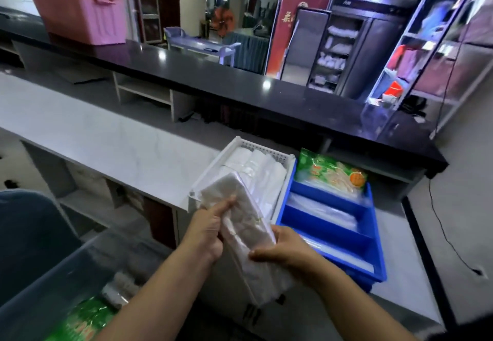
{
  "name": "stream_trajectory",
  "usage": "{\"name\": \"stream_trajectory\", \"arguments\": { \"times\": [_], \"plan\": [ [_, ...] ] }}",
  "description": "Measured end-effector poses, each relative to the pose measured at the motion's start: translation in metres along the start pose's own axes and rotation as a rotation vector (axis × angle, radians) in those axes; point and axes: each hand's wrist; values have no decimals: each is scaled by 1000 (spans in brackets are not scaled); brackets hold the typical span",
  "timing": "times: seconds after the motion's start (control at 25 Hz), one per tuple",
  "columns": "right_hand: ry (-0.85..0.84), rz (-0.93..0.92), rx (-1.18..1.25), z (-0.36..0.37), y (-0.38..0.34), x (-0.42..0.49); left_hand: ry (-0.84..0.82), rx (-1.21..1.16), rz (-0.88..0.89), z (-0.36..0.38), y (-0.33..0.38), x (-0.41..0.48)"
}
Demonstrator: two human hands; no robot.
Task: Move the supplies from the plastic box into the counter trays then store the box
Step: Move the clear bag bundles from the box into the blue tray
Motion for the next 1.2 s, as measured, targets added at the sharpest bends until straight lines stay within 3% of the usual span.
{"name": "stream_trajectory", "arguments": {
  "times": [0.36,0.52,0.68,0.84,0.96,1.2],
  "plan": [
    [209,-35,-350,-169,36,34,39,177,93,118,-43,83],
    [331,13,-537,-266,66,48,57,722,206,159,-92,132],
    [416,87,-554,-328,85,51,-192,1607,418,185,-142,171],
    [437,104,-540,-357,100,52,-448,2104,427,204,-168,206],
    [468,126,-500,-362,111,52,-556,2304,379,203,-176,219],
    [515,179,-485,-365,118,54,-632,2381,350,205,-180,226]
  ]
}}
Point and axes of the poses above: each hand's wrist, its own x-axis towards the middle knuckle, its own z-axis out of the palm, y = z × x, and after that the axes turned 1 degree about -z, right-handed
